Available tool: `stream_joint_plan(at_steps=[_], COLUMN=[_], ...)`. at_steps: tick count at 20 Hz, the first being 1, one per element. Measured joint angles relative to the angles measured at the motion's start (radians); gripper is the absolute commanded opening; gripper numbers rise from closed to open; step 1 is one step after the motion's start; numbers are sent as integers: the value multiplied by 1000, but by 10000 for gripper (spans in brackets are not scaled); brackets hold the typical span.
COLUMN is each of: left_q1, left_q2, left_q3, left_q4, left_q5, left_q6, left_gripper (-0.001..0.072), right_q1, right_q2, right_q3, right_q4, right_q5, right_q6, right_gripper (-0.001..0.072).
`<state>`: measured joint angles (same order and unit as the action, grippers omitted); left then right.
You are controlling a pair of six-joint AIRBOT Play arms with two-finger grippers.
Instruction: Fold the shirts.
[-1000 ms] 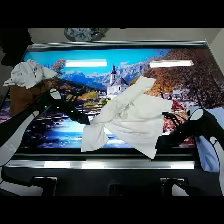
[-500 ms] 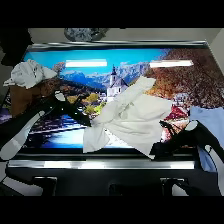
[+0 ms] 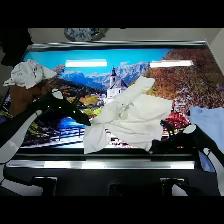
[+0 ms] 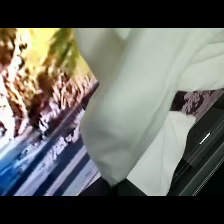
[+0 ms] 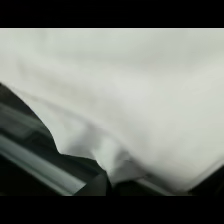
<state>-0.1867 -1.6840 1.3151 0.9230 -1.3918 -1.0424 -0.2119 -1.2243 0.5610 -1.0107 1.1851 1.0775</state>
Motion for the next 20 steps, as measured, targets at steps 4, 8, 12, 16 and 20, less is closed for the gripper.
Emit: stream_joint_plan(at_steps=[4,8,12,16,20], left_q1=[66,200,343,400,416], left_q2=[163,375,576,706,762], left_q3=[160,466,653,702,716], left_q4=[-127,-225,-255,-259,-243], left_q5=[61,229,399,441,445], left_q6=[-44,-139,-219,-262,-288], left_gripper=[31,31,31,31,31], right_q1=[1,-1,0,0,0], right_q2=[96,225,337,399,407], right_q3=[300,837,1276,1422,1461], right_q4=[-46,-194,-392,-468,-494], right_q5=[38,-1,-55,-19,53], right_q6=[-79,-106,-24,23,34], right_gripper=[38,39,39,39,38])
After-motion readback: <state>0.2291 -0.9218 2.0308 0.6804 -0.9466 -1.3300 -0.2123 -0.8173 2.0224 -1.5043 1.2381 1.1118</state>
